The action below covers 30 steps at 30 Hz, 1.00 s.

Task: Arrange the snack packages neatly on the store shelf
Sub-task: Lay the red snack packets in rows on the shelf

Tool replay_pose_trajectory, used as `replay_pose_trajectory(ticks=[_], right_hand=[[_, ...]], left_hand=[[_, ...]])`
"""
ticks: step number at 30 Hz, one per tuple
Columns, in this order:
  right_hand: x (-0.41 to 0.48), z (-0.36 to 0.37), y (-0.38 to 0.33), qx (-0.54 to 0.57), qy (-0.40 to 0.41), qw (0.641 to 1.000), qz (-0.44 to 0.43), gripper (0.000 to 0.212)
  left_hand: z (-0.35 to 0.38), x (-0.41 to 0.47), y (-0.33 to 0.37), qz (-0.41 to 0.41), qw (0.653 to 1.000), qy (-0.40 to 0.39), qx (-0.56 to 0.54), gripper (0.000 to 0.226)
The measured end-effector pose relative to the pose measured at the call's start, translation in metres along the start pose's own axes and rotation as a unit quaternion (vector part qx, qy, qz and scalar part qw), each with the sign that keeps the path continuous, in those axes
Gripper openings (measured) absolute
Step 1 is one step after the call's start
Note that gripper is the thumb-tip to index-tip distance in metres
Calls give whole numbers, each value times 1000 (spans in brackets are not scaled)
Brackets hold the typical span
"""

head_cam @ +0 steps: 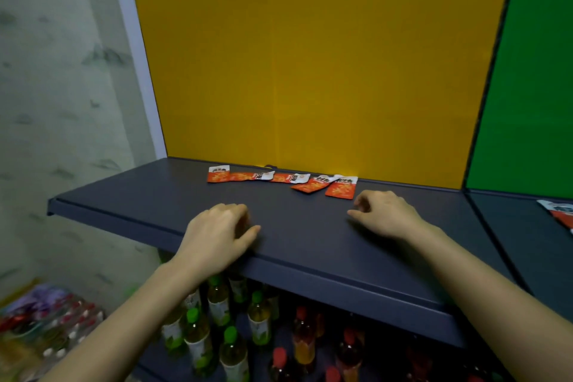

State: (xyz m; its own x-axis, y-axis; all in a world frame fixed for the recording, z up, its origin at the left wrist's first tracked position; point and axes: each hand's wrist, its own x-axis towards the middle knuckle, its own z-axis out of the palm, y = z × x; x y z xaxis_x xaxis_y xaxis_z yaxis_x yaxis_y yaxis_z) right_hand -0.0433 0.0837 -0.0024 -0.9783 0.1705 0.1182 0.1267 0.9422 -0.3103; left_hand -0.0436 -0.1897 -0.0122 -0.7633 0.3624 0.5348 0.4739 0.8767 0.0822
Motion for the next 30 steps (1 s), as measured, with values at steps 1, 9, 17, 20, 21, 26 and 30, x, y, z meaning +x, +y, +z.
replay_pose_trajectory(ticks=[1, 9, 17, 20, 21, 26, 30], right_hand=[[9, 3, -2, 8, -3, 1000, 20, 40], [89, 13, -13, 79, -1, 987, 141, 45], [140, 20, -19, -12, -26, 984, 175, 73], [151, 23, -16, -23, -28, 981, 188, 69], [153, 23, -15, -22, -29, 981, 192, 64], [164, 27, -7, 32, -30, 975, 218, 48], [164, 30, -11, 45, -3, 968, 246, 45]], left_hand=[[1, 3, -9, -3, 1000, -1, -5, 32], [35, 60, -63, -36, 998, -9, -41, 27], [62, 120, -130, -108, 991, -39, -69, 28], [79, 146, -157, -186, 974, -118, -62, 50], [85, 155, -166, -216, 962, -155, -67, 59], [110, 196, -195, -283, 927, -219, -115, 81], [115, 222, -197, -278, 917, -225, -177, 90]])
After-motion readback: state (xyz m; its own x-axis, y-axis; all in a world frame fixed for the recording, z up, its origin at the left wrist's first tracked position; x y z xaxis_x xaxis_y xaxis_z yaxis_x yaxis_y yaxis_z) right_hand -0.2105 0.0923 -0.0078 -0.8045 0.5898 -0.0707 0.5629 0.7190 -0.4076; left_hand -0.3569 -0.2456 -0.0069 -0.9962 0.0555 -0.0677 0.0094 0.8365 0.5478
